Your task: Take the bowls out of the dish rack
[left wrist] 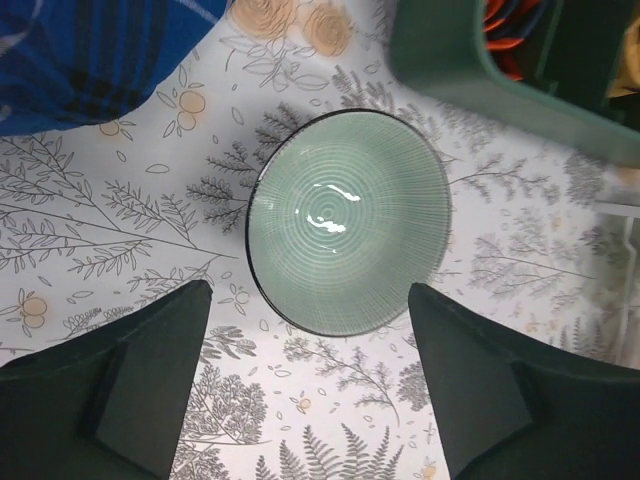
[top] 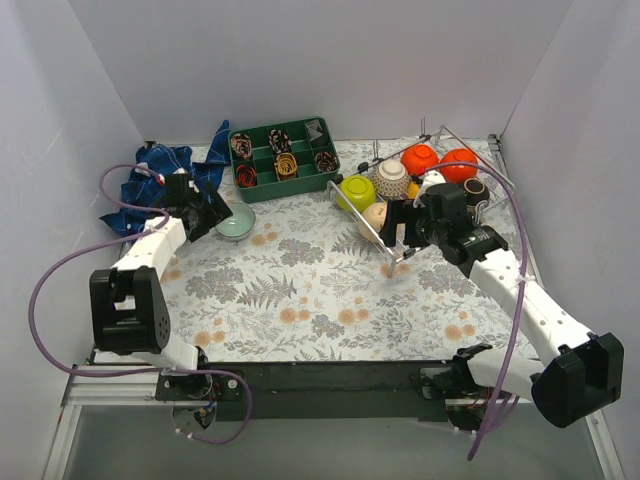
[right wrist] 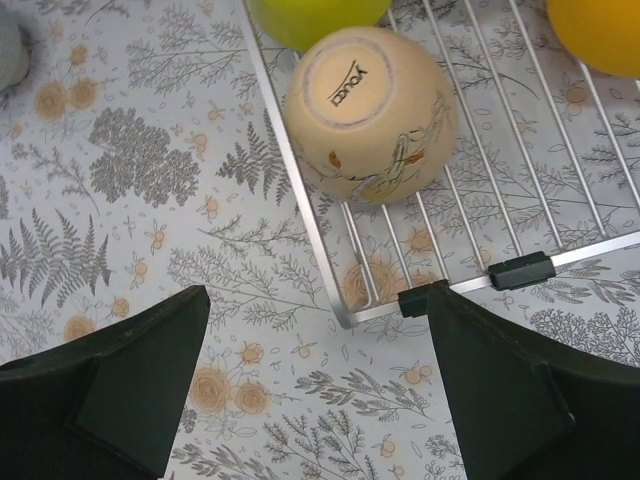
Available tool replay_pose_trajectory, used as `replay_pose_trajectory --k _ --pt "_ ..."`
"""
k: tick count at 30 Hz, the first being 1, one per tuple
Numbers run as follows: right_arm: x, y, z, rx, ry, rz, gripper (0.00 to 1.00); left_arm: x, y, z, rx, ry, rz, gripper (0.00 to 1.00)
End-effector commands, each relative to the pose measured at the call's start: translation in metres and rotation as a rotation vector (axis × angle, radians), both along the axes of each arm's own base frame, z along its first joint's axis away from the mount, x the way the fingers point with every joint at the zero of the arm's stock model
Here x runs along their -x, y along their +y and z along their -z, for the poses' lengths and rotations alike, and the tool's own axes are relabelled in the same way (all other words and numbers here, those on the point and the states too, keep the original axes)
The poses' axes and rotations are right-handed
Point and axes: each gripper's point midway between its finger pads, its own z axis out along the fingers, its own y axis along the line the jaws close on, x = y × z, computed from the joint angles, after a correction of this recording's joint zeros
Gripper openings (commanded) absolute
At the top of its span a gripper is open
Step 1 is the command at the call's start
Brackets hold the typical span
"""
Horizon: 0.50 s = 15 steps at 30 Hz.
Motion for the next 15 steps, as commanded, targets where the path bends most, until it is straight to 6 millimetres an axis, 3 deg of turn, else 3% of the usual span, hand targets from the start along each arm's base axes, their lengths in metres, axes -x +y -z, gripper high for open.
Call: replay_pose_trajectory --k 1,3,4,6,8,9,11,12,15 --pt "-0.028 -0.017 -0.021 -0.079 -0.018 0.102 0.99 0.009 -0.006 -0.043 -0.008 -0.109 0.031 0.87" --pt "-0.031 -0.018 -0.018 -0.133 0.025 0.096 0.99 0.013 -0.007 -0.06 -0.025 -0.158 0.048 0.91" --pt "-0.039 -0.028 -0.013 -0.17 0.055 0.142 0.99 0.018 -0.031 -0.063 -0.031 -0.171 0.119 0.94" --pt "-0.043 -0.029 -0.006 -0.233 0.108 0.148 0.98 0.026 -0.047 -0.08 -0.079 -0.231 0.202 0.98" --pt "-0.051 -0.033 -0.004 -0.283 0.123 0.177 0.99 0.041 -0.075 -0.086 -0.087 -0.262 0.314 0.98" --pt "-0.053 -0.033 0.002 -0.296 0.144 0.182 0.99 0.053 -0.092 -0.098 -0.059 -0.303 0.388 0.98" --pt "-0.06 -0.03 0.003 -0.347 0.159 0.19 0.98 0.069 -0.102 -0.096 -0.011 -0.31 0.443 0.98" --pt "-0.063 -0.028 0.009 -0.362 0.179 0.194 0.99 0.077 -0.106 -0.107 0.016 -0.347 0.458 0.98" --pt "-0.073 -0.021 0.015 -0.421 0.203 0.201 0.98 0.097 -0.114 -0.103 0.079 -0.343 0.495 0.98"
